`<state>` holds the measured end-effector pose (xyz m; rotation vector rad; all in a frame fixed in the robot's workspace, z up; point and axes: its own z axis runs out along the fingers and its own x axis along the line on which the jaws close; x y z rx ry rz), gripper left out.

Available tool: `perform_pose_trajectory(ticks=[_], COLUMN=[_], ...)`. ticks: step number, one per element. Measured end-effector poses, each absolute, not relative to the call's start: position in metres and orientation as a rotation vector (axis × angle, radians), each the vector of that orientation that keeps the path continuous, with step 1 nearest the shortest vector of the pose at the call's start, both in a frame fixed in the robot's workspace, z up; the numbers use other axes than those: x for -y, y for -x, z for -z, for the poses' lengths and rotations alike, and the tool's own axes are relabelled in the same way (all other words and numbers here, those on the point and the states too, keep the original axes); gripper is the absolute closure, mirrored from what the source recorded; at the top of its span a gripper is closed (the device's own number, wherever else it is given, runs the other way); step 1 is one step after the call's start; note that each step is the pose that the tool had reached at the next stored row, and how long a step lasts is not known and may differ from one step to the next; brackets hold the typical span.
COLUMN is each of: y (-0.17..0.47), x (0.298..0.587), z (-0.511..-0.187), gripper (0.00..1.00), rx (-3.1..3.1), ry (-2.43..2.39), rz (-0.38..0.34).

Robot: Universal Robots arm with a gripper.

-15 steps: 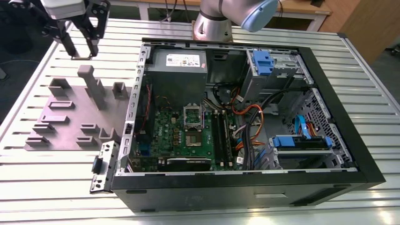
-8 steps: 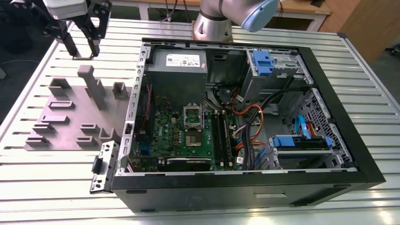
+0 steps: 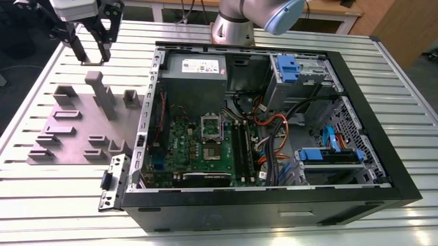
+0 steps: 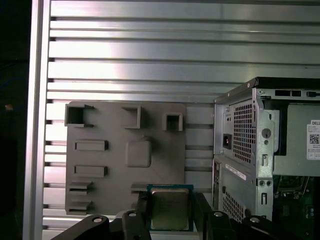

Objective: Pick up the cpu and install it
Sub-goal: 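Pick up the cpu and move it towards the insertion slot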

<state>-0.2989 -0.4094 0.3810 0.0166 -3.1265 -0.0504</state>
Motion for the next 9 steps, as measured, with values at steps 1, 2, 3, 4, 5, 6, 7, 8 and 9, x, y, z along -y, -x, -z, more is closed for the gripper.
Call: perform_pose_trajectory(ticks=[1,2,3,4,5,6,7,8,9], y=[0.2986,0.2982,0.2979,0.2975,0.2971,0.2969,0.2969,0.2967,0.2965], x=[0.4094,0.4094,0.4094,0.4094,0.4094,0.4094,0.4095,0.4097,0.4101], z=[-0.3809,-0.3810,-0.3810,-0.3809,-0.3810,-0.3810,-0.3810,-0.3810,-0.3810], gripper=[0.55,0.55,0.55,0.55,0.55,0.55,0.55,0.55,0.55], rx=[3.127,3.127,3.126,3.127,3.126,3.126,3.127,3.127,3.126], ry=[-0.017,-0.017,-0.017,-0.017,-0.017,-0.017,-0.016,-0.016,-0.015], rz=[0.051,0.051,0.050,0.051,0.050,0.050,0.050,0.050,0.050])
